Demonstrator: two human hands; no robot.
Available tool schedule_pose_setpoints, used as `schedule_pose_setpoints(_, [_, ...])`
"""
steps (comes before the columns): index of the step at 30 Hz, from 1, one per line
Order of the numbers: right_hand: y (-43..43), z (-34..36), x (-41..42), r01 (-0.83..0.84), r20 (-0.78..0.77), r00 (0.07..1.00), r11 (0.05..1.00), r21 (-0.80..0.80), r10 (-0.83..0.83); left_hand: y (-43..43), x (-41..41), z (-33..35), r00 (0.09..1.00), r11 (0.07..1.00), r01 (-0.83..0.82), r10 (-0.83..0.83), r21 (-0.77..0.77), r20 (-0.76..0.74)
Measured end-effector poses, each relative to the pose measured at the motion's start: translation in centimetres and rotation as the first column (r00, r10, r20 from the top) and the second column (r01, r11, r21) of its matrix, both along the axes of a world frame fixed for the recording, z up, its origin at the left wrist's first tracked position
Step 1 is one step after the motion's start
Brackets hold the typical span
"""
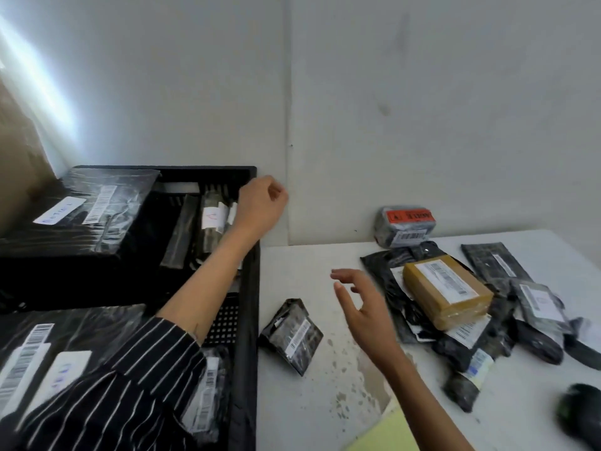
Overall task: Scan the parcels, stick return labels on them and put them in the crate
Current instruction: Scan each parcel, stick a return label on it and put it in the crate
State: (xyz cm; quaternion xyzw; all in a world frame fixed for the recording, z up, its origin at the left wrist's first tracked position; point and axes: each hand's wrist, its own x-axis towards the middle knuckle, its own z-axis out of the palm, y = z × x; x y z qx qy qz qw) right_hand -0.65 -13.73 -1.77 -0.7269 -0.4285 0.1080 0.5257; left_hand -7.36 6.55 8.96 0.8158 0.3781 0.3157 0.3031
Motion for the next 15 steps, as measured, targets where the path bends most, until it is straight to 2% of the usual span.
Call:
schedule_pose_setpoints(5, [-7.6, -2.3, 6.7, 0.268, 0.156, 0.956, 0.956, -0.119, -0.249, -7.8, 6.7, -3.0, 0.982, 0.967, 0.162, -0.177, -0.197, -0.06])
schedule_pose_setpoints(8, [-11.1, -3.8, 11.3, 0.472, 0.231, 0.876, 0.853, -0.224, -0.424, -12.2, 10.5, -6.7, 0.957, 0.923, 0.197, -0.255, -0.331, -0.14])
schedule_pose_setpoints(12, [-13.3, -5.3, 17.4, 0.645, 0.195, 0.759, 0.676, -0.356, -0.621, -17.3, 14.4, -11.1, 0.917, 0.83, 0.177, -0.335, -0.529, -0.217])
schedule_pose_setpoints(15, [-13.0, -5.6, 20.6, 0.599, 0.097, 0.755, 0.62, -0.506, -0.649, -20.1, 16.8, -14.0, 0.878, 0.749, 0.144, -0.399, -0.647, -0.266])
